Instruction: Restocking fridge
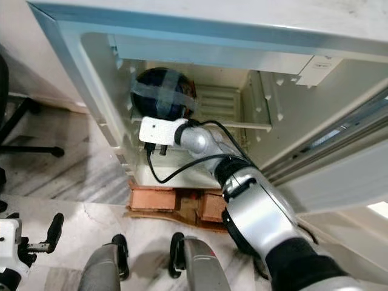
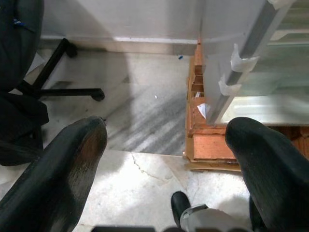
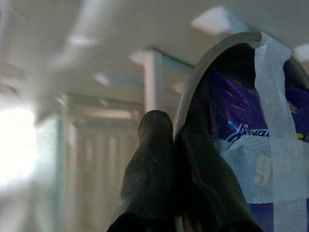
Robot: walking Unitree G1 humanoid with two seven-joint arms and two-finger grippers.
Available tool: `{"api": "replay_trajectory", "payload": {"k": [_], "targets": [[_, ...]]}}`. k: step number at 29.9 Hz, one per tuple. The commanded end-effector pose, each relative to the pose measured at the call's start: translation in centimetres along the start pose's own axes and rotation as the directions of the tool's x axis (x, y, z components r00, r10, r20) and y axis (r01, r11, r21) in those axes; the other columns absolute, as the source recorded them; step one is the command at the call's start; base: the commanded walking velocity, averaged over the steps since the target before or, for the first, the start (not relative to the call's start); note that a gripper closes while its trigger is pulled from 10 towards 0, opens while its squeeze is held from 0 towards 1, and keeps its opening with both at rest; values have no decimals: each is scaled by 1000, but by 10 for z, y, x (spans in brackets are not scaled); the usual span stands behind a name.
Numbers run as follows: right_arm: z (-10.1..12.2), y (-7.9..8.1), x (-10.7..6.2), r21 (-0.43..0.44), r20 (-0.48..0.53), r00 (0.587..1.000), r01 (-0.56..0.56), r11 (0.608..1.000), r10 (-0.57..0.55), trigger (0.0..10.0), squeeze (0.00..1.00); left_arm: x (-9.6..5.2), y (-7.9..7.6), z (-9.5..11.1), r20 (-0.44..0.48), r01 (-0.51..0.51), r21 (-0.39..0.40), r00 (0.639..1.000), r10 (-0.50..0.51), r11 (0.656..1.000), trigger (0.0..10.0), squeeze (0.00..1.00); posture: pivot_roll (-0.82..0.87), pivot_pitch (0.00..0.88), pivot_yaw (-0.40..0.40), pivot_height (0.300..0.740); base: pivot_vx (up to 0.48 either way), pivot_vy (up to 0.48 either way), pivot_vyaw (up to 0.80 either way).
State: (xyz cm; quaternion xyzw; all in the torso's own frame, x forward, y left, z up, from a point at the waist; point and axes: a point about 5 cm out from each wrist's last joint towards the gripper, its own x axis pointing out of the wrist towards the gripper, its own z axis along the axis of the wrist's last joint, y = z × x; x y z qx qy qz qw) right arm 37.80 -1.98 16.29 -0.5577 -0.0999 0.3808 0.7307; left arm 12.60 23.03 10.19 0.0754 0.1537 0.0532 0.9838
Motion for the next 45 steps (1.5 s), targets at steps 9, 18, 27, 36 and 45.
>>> {"api": "replay_trajectory", "payload": {"k": [9, 18, 27, 36, 45], "targets": [[12, -1, 6, -208, 19, 998, 60, 976, -58, 10000, 902, -3, -5, -5, -36, -12, -9, 999, 12, 1000, 10000, 0, 304, 384, -156, 740, 0, 0, 0], [10, -21, 3, -266, 35, 980, 198, 943, -196, 10000, 1000, 1, -8, -5, -31, -14, -18, 999, 14, 1000, 10000, 0, 295, 369, -162, 740, 0, 0, 0], [-1, -34, -2, -337, -17, 959, 260, 905, -282, 10000, 1000, 7, -11, -7, -28, -13, -24, 1000, 12, 1000, 10000, 0, 291, 352, -163, 740, 0, 0, 0], [-16, -21, -5, -267, -120, 977, 141, 953, -178, 10000, 1000, 13, -12, -10, -29, -8, -25, 1000, 7, 1000, 10000, 0, 288, 321, -166, 740, 0, 0, 0], [-36, -23, -17, 139, -154, 981, 137, 981, -116, 10000, 1000, 27, -15, -9, -8, 0, -24, 1000, 0, 1000, 10000, 0, 273, 274, -170, 740, 0, 0, 0]]}}
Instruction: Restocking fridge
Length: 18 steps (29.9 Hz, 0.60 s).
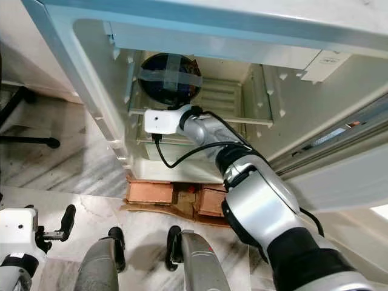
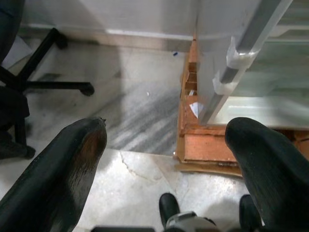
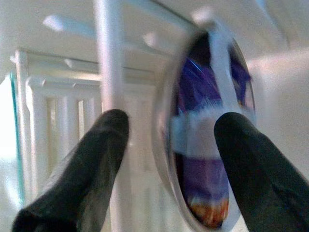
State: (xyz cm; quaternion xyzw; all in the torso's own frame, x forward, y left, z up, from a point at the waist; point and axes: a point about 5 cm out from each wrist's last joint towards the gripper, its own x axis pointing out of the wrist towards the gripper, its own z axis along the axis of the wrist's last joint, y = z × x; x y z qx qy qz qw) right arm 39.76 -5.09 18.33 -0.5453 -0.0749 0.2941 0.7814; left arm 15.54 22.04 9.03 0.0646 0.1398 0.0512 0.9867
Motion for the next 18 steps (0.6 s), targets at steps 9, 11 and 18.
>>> {"api": "replay_trajectory", "payload": {"k": [9, 11, 18], "targets": [[-28, 1, -19, 362, 66, 994, 58, 930, -88, 10000, 1000, 19, 0, 0, 34, -25, -19, 999, 26, 1000, 10000, 0, 243, 214, -168, 740, 0, 0, 0], [-34, 4, -25, 416, 77, 987, 94, 904, -138, 10000, 1000, 28, 1, 3, 42, -51, -26, 998, 52, 998, 10000, 0, 226, 196, -164, 740, 0, 0, 0], [-65, 28, -56, 724, -45, 933, 276, 632, -356, 10000, 1000, 44, -10, 11, 91, -39, -23, 995, 41, 999, 10000, 0, 173, 155, -170, 740, 0, 0, 0]]}}
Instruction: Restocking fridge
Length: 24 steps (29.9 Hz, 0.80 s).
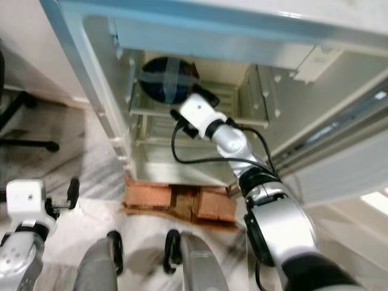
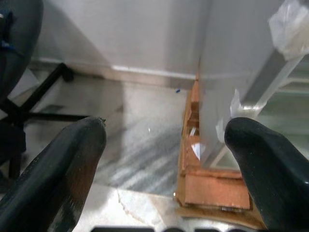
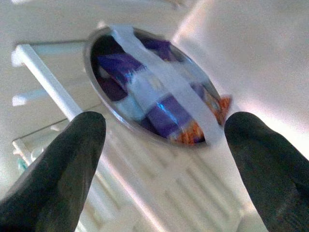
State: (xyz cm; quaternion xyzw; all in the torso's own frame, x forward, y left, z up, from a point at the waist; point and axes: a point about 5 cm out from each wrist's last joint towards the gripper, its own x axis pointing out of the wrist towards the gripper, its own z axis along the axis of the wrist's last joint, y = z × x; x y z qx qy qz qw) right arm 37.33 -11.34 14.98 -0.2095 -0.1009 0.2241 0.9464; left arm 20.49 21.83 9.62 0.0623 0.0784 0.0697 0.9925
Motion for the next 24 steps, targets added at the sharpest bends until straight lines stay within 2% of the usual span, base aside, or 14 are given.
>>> {"api": "replay_trajectory", "payload": {"k": [1, 3, 6, 7, 8, 9, 10, 13, 16, 20, 24], "targets": [[-14, -9, -18, 165, -45, 990, 139, 977, -133, 10000, 1000, -2, -6, -8, -19, 6, -15, 1000, -6, 1000, 10000, 0, 170, 150, -169, 740, 0, 0, 0], [-20, -7, -26, 190, -54, 986, 165, 968, -158, 10000, 1000, 1, -9, -9, -16, 11, -35, 1000, -11, 999, 10000, 0, 156, 130, -160, 740, 0, 0, 0], [-32, 2, -48, 214, -77, 978, 205, 955, -193, 10000, 1000, 5, -15, -10, -15, 32, -51, 999, -33, 998, 10000, 0, 138, 98, -142, 740, 0, 0, 0], [-38, 11, -61, 230, -92, 977, 207, 951, -190, 10000, 455, 9, -19, -11, -14, 51, -43, 999, -51, 998, 10000, 0, 132, 83, -133, 740, 0, 0, 0], [-39, 15, -67, 236, -96, 978, 203, 951, -185, 10000, 455, 10, -20, -11, -13, 60, -39, 998, -61, 997, 10000, 0, 130, 79, -129, 740, 0, 0, 0], [-40, 17, -71, 241, -99, 979, 199, 950, -180, 10000, 294, 11, -21, -11, -11, 66, -37, 998, -66, 997, 10000, 0, 130, 79, -129, 740, 0, 0, 0], [-41, 21, -76, 264, -109, 978, 202, 943, -179, 10000, 0, 13, -21, -11, -11, 70, -35, 997, -71, 997, 10000, 0, 126, 70, -123, 740, 0, 0, 0], [-43, 29, -89, 327, -151, 972, 222, 919, -181, 10000, 0, 17, -22, -10, -6, 81, -29, 997, -81, 996, 10000, 0, 121, 55, -116, 740, 0, 0, 0], [-47, 36, -99, 409, -203, 960, 264, 874, -195, 10000, 0, 19, -23, -12, -3, 94, -25, 996, -94, 995, 10000, 0, 119, 48, -111, 740, 0, 0, 0], [-46, 40, -103, 437, -215, 959, 265, 859, -186, 10000, 0, 19, -23, -14, -7, 104, -16, 994, -105, 994, 10000, 0, 118, 37, -104, 740, 0, 0, 0], [-45, 43, -107, 496, -237, 956, 270, 825, -171, 10000, 0, 21, -26, -15, 2, 134, 21, 991, -134, 991, 10000, 0, 119, 23, -97, 740, -125, 0, 0]]}}
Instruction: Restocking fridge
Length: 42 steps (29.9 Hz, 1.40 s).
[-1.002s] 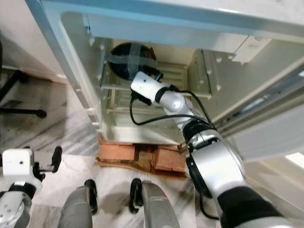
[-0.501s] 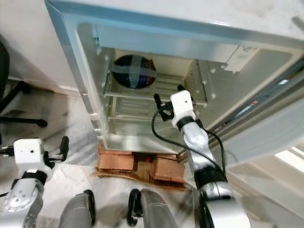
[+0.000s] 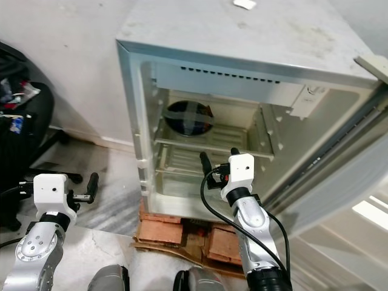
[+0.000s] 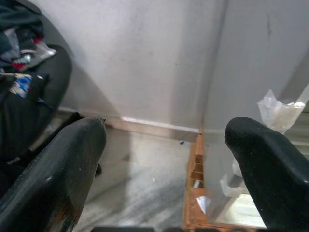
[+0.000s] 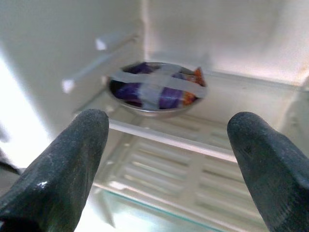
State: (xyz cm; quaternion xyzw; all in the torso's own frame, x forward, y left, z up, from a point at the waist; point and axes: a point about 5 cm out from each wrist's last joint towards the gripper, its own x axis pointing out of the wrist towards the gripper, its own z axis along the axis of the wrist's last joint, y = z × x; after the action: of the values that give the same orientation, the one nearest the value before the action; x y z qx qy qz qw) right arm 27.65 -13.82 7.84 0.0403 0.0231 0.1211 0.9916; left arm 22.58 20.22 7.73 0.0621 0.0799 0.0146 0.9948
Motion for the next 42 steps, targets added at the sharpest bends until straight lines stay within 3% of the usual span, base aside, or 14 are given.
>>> {"api": "replay_trajectory", "payload": {"k": [1, 37, 42], "targets": [[3, -5, -2, 20, -5, 1000, 19, 1000, -19, 10000, 0, 1, -5, -2, -2, 25, 13, 1000, -25, 1000, 10000, 0, 119, 23, -97, 740, -251, 0, 0], [2, -10, -2, 61, -60, 997, 44, 997, -40, 10000, 0, 9, -9, -3, 18, 44, 31, 999, -45, 999, 10000, 0, 113, 6, -92, 740, -285, 0, 0], [3, -11, 0, 59, -58, 997, 47, 997, -44, 10000, 0, 10, -9, 1, 50, 68, 12, 996, -69, 998, 10000, 0, 111, 3, -94, 740, 0, 0, 0]]}}
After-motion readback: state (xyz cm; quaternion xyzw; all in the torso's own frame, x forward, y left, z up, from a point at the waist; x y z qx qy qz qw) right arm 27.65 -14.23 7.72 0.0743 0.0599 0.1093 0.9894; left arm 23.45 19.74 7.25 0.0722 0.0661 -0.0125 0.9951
